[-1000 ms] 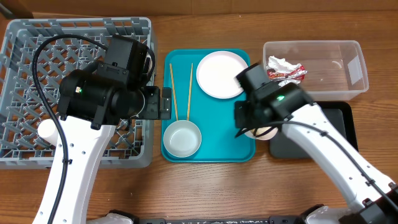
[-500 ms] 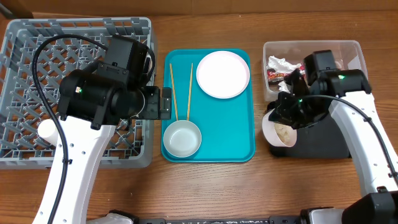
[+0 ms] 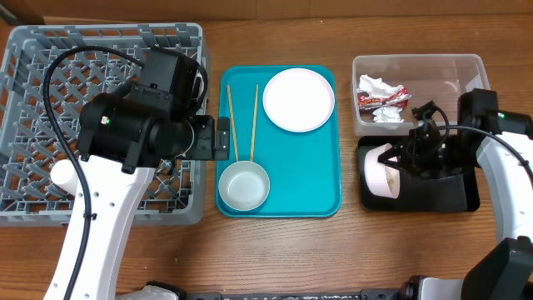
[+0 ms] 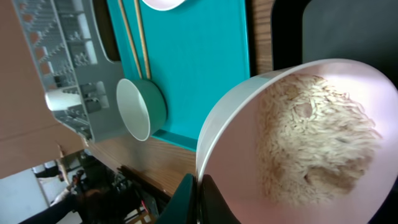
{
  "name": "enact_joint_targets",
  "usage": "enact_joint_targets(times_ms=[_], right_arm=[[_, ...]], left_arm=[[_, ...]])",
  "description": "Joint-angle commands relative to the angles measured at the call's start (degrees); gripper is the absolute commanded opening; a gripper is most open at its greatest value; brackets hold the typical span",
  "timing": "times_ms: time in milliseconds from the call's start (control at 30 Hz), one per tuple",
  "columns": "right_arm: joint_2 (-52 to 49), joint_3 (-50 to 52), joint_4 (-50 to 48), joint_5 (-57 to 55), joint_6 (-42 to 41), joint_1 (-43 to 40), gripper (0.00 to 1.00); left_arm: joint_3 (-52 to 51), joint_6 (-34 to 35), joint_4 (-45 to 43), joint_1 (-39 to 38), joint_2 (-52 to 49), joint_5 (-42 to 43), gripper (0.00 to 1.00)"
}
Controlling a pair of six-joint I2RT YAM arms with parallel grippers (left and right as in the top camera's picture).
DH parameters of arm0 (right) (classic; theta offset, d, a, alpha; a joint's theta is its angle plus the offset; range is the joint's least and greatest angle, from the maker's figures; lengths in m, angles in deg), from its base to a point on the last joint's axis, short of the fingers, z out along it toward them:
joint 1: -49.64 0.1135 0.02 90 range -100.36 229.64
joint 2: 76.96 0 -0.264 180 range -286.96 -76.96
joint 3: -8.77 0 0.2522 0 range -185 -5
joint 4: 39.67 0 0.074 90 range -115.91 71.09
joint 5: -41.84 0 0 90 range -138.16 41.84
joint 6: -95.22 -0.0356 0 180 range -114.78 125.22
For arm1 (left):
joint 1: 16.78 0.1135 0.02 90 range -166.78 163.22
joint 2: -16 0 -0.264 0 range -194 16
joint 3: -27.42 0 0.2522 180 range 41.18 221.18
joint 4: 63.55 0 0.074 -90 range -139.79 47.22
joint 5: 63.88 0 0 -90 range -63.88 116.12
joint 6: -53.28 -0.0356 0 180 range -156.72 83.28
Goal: Sort waste into correct bins and load items into the dishwasher
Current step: 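Tip the rice plate over the black tray to dump the rice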
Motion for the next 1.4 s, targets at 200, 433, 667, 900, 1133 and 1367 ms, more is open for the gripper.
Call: enact_joint_targets(times_ms=[200,433,667,900,1133,1367], right_arm=[[-4.37,0.42,0.59,12.11,3.52,-7.98,0.04],[-6.67,0.42,1.44,17.18,5.29,-11.23,0.04],[-6.73,0.42,3.45,23.02,5.2,-11.54,0.04],[-6.73,0.42,2.93,24.35,1.79,-13.62,0.04],[-6.88,0.44,6.38,19.28,11.89,-17.55,0.04],[-11.15,5.55,3.85,26.25,22.16,-17.92,0.04]], left_arm=[[0.96,0.59,-0.09,0.0,0.39,-0.37,1.0],[0.96,0.59,-0.09,0.0,0.39,-0.37,1.0],[0.96,0.59,-0.09,0.0,0.39,-0.37,1.0],[0.96,0.59,-0.09,0.0,0.39,-0.37,1.0],[0.96,0.59,-0.09,0.0,0.39,-0.35,1.0],[0.96,0.59,-0.09,0.0,0.39,-0.37,1.0]])
